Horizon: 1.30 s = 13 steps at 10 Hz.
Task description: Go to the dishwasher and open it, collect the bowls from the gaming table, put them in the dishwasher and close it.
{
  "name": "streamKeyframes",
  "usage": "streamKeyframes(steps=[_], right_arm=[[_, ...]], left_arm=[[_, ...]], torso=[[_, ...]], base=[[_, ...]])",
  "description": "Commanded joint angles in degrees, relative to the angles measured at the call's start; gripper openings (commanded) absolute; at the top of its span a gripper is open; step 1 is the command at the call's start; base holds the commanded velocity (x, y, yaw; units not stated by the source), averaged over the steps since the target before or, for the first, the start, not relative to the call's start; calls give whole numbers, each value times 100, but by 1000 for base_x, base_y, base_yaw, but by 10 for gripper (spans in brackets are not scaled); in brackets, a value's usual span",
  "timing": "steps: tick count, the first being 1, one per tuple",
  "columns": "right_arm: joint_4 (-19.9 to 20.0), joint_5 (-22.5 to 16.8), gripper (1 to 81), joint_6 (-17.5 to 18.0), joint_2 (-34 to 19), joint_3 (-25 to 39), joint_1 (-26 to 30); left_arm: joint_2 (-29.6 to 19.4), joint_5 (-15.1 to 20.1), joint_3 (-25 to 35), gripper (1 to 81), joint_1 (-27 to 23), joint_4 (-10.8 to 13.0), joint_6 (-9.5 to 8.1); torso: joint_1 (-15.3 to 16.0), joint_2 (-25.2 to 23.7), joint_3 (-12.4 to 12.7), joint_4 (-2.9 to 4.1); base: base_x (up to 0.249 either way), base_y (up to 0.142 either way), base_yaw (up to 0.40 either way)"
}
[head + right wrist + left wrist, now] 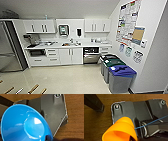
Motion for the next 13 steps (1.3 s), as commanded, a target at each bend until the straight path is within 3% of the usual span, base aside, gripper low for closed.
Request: streamKeyframes(steps=[1, 13], right_arm=[[-50, -271, 10, -17, -51, 12, 213], [-59, -271, 10, -17, -51, 4, 195]], left_arm=[[-53, 314, -31, 10, -271, 29, 2], [-44, 313, -31, 10, -271, 21, 2]], torso=[[0, 0, 0, 0], [0, 0, 0, 0]], base=[[230, -82, 0], [202, 0, 0]])
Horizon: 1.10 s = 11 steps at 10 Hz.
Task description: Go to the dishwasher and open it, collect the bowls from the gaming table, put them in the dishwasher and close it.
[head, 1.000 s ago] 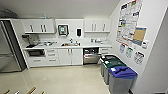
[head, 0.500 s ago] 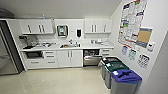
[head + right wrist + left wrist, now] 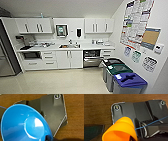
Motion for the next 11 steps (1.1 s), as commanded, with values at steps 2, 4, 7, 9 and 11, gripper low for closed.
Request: streamKeyframes(steps=[2, 4, 7, 9, 11], right_arm=[[-49, -273, 10, -17, -51, 15, 152], [-49, -273, 10, -17, -51, 15, 152], [-49, -273, 10, -17, -51, 15, 152], [-49, -273, 10, -17, -51, 15, 152], [-49, -273, 10, -17, -51, 15, 161]], left_arm=[[-38, 311, -16, 10, -253, 21, 2], [-47, 320, -16, 10, -253, 21, 2], [-47, 320, -16, 10, -253, 21, 2], [-47, 311, -16, 10, -253, 21, 2], [-47, 311, -16, 10, -253, 21, 2]], torso=[[0, 0, 0, 0], [0, 2, 0, 0], [-2, 0, 0, 0], [0, 2, 0, 0], [0, 2, 0, 0]], base=[[177, 0, 0], [171, 0, 0], [171, 0, 0], [169, 0, 0], [139, 0, 0]])
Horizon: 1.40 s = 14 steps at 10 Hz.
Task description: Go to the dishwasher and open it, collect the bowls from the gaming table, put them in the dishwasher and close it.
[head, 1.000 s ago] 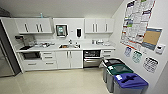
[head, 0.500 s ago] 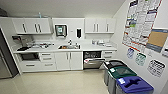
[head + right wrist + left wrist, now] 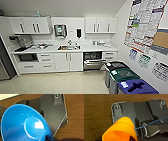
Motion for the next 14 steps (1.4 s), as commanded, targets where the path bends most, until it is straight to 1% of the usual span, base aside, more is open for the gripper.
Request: streamKeyframes(steps=[1, 14], right_arm=[[-47, -274, 10, -17, -51, 15, 181], [-47, -274, 10, -17, -50, 23, 198]], left_arm=[[-41, 322, -16, 10, -253, 21, 2], [-50, 314, -16, 10, -253, 21, 2]], torso=[[0, 0, 0, 0], [-5, 0, 0, 0]], base=[[134, 0, 0], [137, 0, 0]])
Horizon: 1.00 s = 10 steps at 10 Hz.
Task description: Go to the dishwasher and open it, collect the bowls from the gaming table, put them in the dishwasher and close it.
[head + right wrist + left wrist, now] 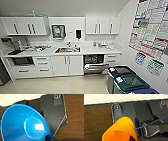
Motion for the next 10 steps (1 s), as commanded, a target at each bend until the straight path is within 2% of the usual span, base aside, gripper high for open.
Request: streamKeyframes(steps=[1, 10], right_arm=[[-47, -271, 10, -17, -48, 29, 182], [-47, -271, 10, -17, -48, 29, 174]], left_arm=[[-42, 315, -18, 10, -258, 21, 2], [-51, 306, -18, 10, -240, 12, 2]], torso=[[0, 0, 0, 0], [0, 0, 0, 0]], base=[[145, 0, 0], [152, 0, 0]])
